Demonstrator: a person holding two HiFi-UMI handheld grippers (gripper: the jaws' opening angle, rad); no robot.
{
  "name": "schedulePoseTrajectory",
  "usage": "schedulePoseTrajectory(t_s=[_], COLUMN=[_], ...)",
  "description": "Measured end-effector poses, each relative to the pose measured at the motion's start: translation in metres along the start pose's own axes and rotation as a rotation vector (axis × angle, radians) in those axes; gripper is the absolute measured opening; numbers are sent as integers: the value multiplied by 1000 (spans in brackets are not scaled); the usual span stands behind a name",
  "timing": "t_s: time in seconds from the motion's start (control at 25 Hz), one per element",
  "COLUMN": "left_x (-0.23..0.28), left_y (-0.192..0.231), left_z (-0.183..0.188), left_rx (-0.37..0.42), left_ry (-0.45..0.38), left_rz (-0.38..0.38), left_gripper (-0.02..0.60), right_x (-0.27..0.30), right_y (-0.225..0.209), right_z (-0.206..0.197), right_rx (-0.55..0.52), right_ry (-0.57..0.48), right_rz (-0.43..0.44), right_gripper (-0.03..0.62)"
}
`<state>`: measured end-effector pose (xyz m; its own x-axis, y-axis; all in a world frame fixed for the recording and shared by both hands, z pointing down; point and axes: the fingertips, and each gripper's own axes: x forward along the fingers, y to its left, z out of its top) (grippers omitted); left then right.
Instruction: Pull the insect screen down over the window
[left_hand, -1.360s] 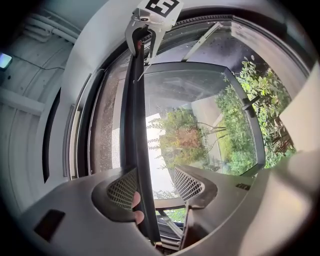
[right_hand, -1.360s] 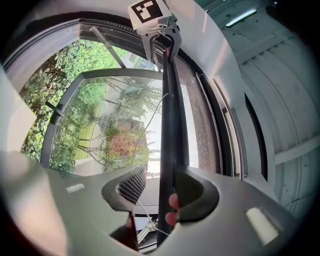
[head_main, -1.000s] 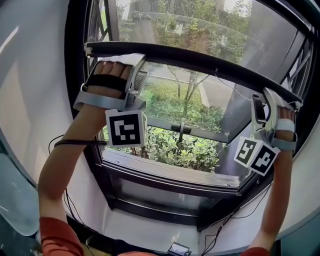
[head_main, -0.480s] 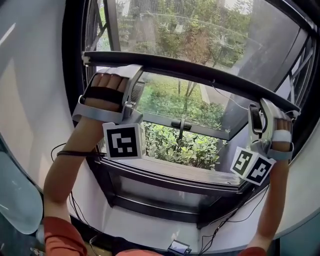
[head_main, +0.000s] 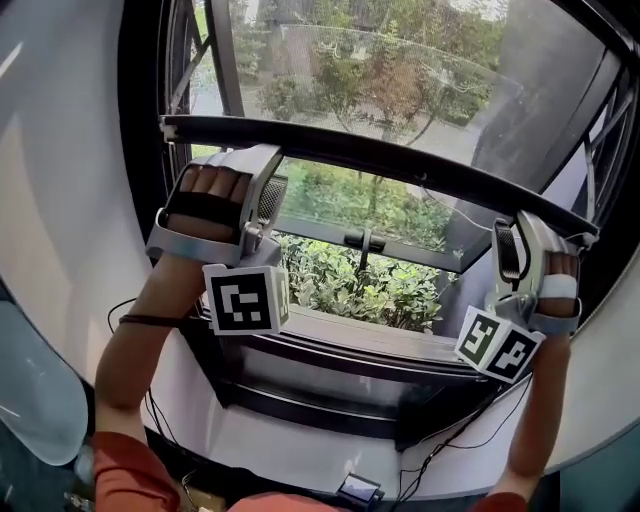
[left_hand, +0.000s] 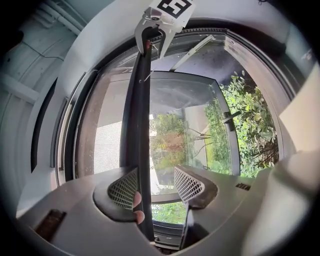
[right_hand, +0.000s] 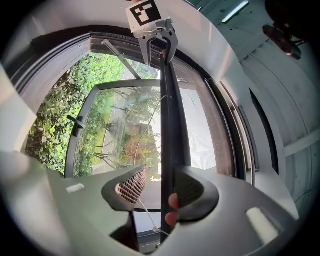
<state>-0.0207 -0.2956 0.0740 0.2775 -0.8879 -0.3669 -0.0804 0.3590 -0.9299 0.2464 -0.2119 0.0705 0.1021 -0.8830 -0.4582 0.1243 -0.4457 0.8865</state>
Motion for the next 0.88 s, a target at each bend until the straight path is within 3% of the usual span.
schedulePoseTrajectory(t_s=[0.48, 0.88], left_x=[-4, -33], left_y=[-11, -69], left_z=[0, 3], left_rx=[-6, -7], left_ry=[-18, -14], left_rz=[-60, -62], left_gripper=[216, 215], right_x=[-5, -40], right_y=[8, 66], right_z=[2, 6], right_rx=[43, 55], right_ry=[-8, -22], right_rz=[53, 74], right_gripper=[181, 181])
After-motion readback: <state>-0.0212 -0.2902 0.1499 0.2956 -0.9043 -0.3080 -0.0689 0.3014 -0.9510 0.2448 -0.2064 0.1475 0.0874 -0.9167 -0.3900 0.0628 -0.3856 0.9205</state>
